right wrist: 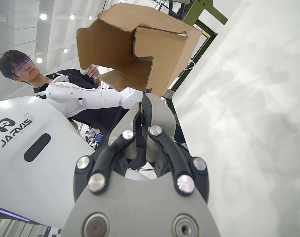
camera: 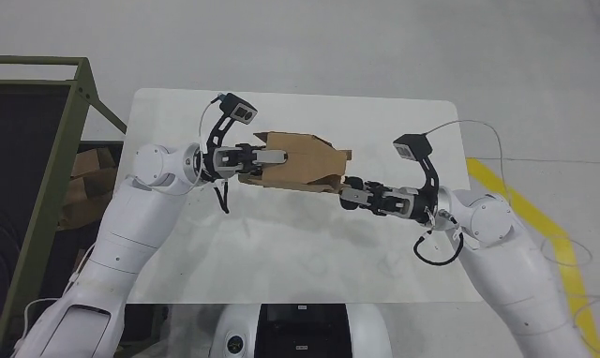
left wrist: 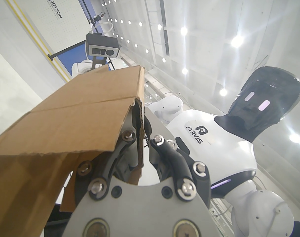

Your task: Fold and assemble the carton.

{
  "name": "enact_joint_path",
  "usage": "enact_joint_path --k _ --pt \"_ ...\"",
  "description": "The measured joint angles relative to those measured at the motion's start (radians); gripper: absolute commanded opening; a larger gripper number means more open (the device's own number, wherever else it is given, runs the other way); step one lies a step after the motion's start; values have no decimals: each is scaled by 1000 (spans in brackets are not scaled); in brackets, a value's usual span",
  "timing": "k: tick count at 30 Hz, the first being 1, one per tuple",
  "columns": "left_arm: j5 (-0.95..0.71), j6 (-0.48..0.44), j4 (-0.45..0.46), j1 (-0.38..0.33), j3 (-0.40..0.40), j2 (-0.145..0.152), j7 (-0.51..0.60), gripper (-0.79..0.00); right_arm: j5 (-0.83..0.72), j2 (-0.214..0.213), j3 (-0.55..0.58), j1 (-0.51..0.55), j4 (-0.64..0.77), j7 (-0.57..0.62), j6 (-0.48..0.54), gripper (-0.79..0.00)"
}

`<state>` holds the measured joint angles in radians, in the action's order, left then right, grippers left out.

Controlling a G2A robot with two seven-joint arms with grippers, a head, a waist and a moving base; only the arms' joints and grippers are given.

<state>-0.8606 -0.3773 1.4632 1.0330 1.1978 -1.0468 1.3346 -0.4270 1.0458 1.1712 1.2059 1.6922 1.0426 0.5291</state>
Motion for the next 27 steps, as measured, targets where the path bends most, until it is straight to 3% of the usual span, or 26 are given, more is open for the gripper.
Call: enact_joint_path --k 18,19,22,27 --pt "32 -25 3 15 13 -7 -12 -785 0 0 -3 4 2 2 0 -785" --pt "29 -23 3 15 13 -7 -10 -785 1 0 -2 4 2 1 1 -770" --pt "23 -17 3 16 14 -9 -6 -785 3 0 -1 6 4 -2 3 -566" --pt "13 -8 1 15 14 -11 7 -785 6 -2 7 12 10 -6 7 -456"
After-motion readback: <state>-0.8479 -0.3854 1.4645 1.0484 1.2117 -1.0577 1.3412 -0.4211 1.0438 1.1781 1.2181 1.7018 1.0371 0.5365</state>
